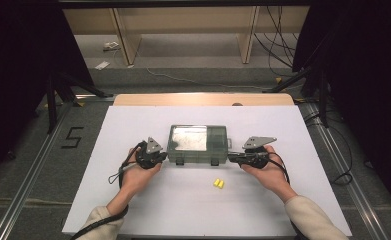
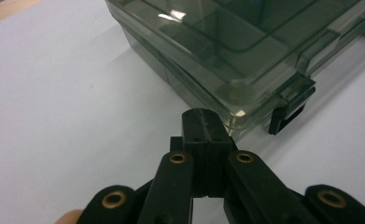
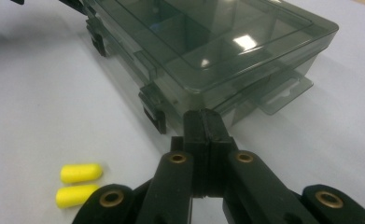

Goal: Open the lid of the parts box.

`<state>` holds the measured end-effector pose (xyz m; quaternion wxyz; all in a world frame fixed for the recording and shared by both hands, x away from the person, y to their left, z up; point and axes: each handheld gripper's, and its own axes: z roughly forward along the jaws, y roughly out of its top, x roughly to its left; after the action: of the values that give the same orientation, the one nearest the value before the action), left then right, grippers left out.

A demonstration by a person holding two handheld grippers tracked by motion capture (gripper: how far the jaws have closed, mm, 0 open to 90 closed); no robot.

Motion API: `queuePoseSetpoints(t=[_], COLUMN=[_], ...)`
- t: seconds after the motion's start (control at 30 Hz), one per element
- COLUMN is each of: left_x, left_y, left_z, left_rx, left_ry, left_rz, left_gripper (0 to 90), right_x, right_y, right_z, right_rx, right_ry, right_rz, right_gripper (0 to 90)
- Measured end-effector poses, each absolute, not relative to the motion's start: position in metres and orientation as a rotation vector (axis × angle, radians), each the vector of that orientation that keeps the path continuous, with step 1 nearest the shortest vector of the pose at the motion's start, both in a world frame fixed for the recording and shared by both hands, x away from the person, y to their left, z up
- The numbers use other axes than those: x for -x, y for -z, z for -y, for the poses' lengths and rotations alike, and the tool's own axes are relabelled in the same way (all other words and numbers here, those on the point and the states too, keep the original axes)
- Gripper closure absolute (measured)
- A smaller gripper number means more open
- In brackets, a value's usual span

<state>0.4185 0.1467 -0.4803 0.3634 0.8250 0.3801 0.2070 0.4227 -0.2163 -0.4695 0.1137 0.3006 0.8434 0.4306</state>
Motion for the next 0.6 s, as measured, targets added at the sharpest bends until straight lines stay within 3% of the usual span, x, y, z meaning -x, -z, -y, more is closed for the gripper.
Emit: queuePoseSetpoints(t=[0.6], left_x=[-0.421], left_y=[0.464], left_z=[-0.148], left_rx=[-1.964], left_ry=[-0.486], left_rz=[-0.94], left_gripper=[90.0], right_x=[-0.424], right_y=[0.45], right_z=[0.218], right_rx=[-0.862], right_ry=[-1.344], right_rz=[-2.386], right_gripper=[90.0])
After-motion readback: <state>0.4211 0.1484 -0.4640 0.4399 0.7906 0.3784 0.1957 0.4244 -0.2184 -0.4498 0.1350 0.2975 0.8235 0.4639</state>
